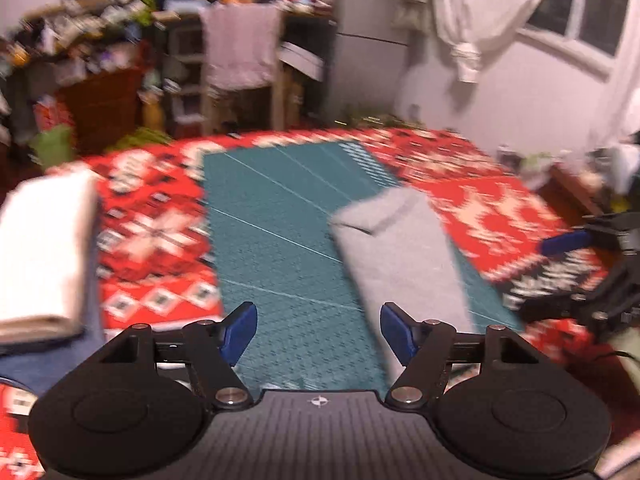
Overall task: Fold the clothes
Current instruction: 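Move both open grippers to the hem end of the grey shirt strip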
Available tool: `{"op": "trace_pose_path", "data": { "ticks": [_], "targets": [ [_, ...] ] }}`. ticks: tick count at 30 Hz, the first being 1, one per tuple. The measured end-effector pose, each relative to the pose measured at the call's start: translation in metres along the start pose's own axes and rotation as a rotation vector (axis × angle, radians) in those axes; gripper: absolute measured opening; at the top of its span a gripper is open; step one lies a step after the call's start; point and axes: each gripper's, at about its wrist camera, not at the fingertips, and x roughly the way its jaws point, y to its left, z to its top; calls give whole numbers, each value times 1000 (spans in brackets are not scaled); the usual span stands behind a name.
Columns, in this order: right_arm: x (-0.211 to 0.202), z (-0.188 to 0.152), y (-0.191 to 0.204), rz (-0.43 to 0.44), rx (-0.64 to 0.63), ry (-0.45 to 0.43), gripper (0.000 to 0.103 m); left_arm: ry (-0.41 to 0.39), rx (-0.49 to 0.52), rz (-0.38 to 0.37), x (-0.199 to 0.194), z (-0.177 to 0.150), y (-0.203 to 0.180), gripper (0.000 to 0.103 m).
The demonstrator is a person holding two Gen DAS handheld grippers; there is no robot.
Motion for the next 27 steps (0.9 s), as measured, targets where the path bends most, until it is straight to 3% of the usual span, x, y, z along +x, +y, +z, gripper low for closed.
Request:
{"op": "trace_pose_path", "data": {
  "ticks": [2,3,5,10,14,16,19,25,27],
  "targets": [
    [-1,3,3,-23,-22,-3,103,-8,25,95,-1,2,-6,83],
    [-1,5,4,-38,-30,0,103,-10,37,140,-1,3,-9,94],
    [1,8,7,-87,-35,15,103,-11,64,194,-2,4,-14,97],
    [1,16,10,-102,-68,17,103,1,64,106,-3,3,-18,97],
    [5,25,17,-140,-149,13,103,-7,108,87,-3,5,-28,98],
    [7,27,17,-170,-135,5,103,-12,114,84,-1,6,-32,99],
    [13,30,15,-161,-111,37,103,5,67,24,4,12,-29,100],
    [-4,27,21,-201,-137,-108,103,88,-3,-60,18,25,-20,100],
    [-8,27,23,-191,-153,-112,103,107,-24,-67,23,27,-17,98]
  ]
}}
